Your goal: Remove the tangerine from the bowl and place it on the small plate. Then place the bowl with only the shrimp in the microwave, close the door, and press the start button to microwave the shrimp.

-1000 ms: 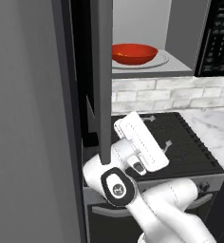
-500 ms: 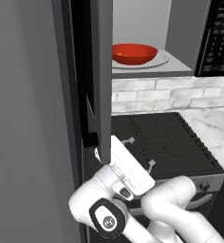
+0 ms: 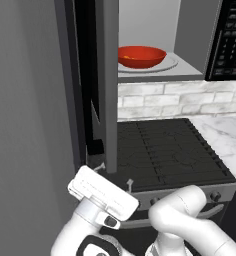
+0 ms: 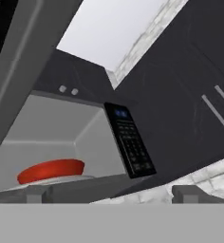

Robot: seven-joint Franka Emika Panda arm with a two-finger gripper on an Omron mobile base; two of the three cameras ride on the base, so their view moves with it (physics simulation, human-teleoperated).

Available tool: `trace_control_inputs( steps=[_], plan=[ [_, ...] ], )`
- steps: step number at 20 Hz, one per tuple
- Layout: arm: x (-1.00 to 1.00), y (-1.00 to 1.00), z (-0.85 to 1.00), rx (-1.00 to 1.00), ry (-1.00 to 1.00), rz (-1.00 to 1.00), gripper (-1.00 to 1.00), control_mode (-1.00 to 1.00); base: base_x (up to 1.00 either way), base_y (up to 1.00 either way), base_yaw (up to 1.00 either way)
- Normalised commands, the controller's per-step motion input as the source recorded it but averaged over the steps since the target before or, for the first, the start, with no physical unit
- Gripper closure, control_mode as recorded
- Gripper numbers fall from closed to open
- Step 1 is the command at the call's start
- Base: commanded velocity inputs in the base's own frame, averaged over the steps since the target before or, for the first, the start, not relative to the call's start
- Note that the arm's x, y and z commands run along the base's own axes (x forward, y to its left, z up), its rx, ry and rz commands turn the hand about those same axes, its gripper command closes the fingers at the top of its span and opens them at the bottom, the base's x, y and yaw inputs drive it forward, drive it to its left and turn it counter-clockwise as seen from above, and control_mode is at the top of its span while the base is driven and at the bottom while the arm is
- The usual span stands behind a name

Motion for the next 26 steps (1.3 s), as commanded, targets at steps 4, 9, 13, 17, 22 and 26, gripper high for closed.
trace_control_inputs(
  steps=[4, 9, 13, 17, 22, 26],
  plan=[
    [-0.01, 0.72, -0.03, 0.00, 0.10, 0.11, -1.00, -1.00, 0.00, 0.00, 0.00],
    [0.00, 0.36, 0.19, 0.00, 0.00, 0.03, -1.00, -1.00, 0.00, 0.00, 0.00],
    [0.00, 0.10, 0.39, 0.00, 0.00, 0.00, -1.00, -1.00, 0.00, 0.00, 0.00],
    [0.00, 0.00, 0.43, 0.00, 0.00, 0.00, -1.00, -1.00, 0.00, 0.00, 0.00],
    [0.00, 0.00, 0.41, 0.01, 0.00, 0.00, -1.00, -1.00, 0.00, 0.00, 0.00],
    [-0.02, -0.25, 0.25, 0.06, -0.02, 0.00, -1.00, -1.00, 0.00, 0.00, 0.00]
  ],
)
